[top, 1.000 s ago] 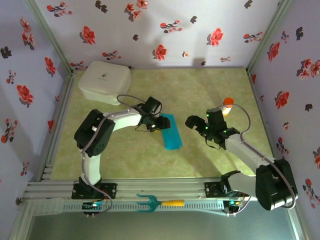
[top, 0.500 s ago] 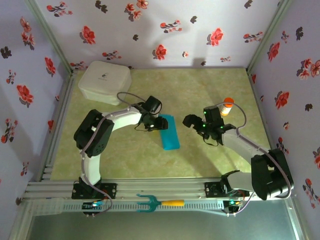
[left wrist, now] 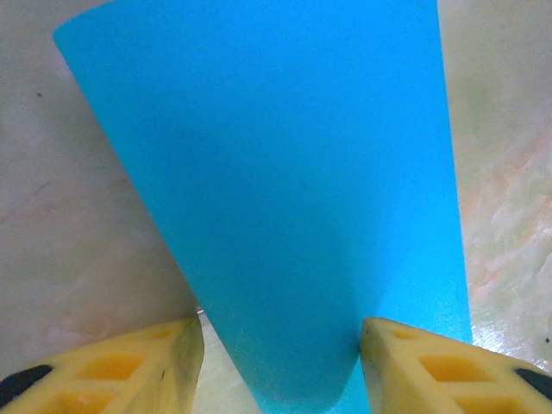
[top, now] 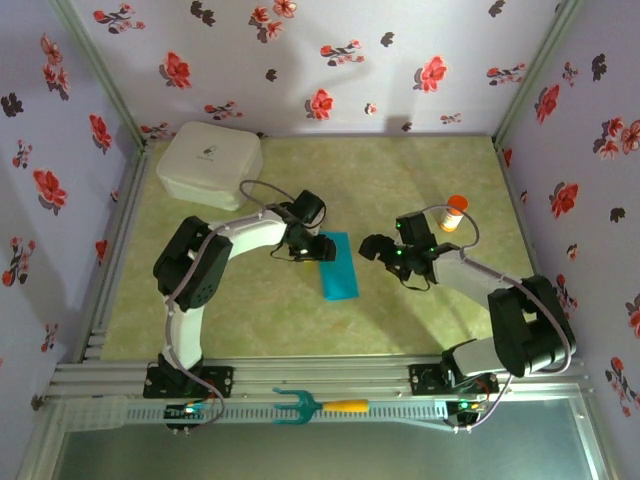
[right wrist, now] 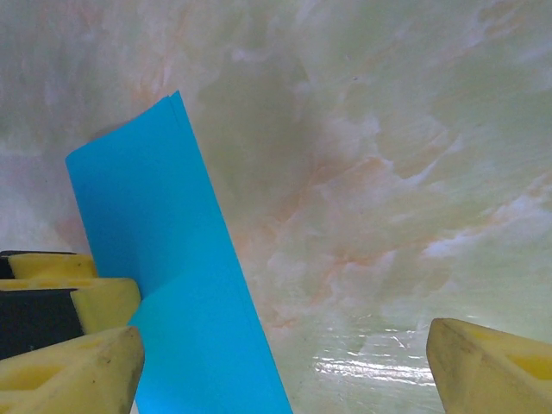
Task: Fold a paper plane with a square sheet of paper (pick it up from the middle)
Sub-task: First fold the square sheet of paper in half at the center of the table, then hold the square sheet of paper at the center of the table.
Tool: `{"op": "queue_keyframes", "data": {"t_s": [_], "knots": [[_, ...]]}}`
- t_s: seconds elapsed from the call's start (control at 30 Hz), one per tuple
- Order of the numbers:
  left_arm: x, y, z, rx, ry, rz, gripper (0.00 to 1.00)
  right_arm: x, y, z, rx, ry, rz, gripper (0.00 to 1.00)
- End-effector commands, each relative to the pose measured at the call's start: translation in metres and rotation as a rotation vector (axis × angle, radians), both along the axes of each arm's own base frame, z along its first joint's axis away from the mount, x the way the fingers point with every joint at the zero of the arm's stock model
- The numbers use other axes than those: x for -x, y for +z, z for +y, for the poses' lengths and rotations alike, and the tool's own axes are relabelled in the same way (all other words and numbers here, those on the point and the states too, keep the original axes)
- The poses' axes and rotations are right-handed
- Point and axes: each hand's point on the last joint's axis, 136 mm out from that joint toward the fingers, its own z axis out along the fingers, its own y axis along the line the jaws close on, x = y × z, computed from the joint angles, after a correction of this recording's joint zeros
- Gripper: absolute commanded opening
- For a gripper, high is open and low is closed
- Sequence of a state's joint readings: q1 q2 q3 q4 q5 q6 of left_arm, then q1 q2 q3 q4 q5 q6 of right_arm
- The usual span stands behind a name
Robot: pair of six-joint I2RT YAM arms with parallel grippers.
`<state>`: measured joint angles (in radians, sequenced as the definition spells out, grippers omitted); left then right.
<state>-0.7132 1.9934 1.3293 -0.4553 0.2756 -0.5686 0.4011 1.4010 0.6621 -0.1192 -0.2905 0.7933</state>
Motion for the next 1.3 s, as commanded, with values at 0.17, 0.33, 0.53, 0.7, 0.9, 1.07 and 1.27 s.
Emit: {"op": "queue_keyframes", "data": {"t_s": [0.17, 0.33, 0.53, 0.7, 0.9, 1.07, 1.27], "knots": [[0.002, -0.016, 0.008, -0.060, -0.010, 0.021, 0.54, -0.005, 0.006, 0.024, -0.053, 0.087, -0.015, 0.71], [0.003, -0.019, 0.009, -0.080, -0.021, 0.020, 0.55, -0.004, -0.001, 0.044, -0.078, 0.150, 0.024, 0.47], [0.003, -0.022, 0.010, -0.094, -0.017, 0.020, 0.55, -0.005, -0.010, 0.057, -0.086, 0.184, 0.056, 0.31], [0.003, -0.022, 0.009, -0.092, -0.016, 0.019, 0.55, -0.006, -0.020, 0.066, -0.107, 0.200, 0.081, 0.19], [0.002, -0.021, 0.007, -0.086, -0.014, 0.014, 0.55, 0.000, -0.036, 0.066, -0.085, 0.200, 0.132, 0.14], [0.000, -0.013, 0.003, -0.063, 0.001, -0.003, 0.56, 0.008, -0.051, 0.055, -0.034, 0.146, 0.188, 0.12], [-0.012, 0.021, 0.000, 0.045, 0.083, -0.065, 0.61, 0.016, -0.056, 0.058, -0.107, 0.018, 0.226, 0.10]]}}
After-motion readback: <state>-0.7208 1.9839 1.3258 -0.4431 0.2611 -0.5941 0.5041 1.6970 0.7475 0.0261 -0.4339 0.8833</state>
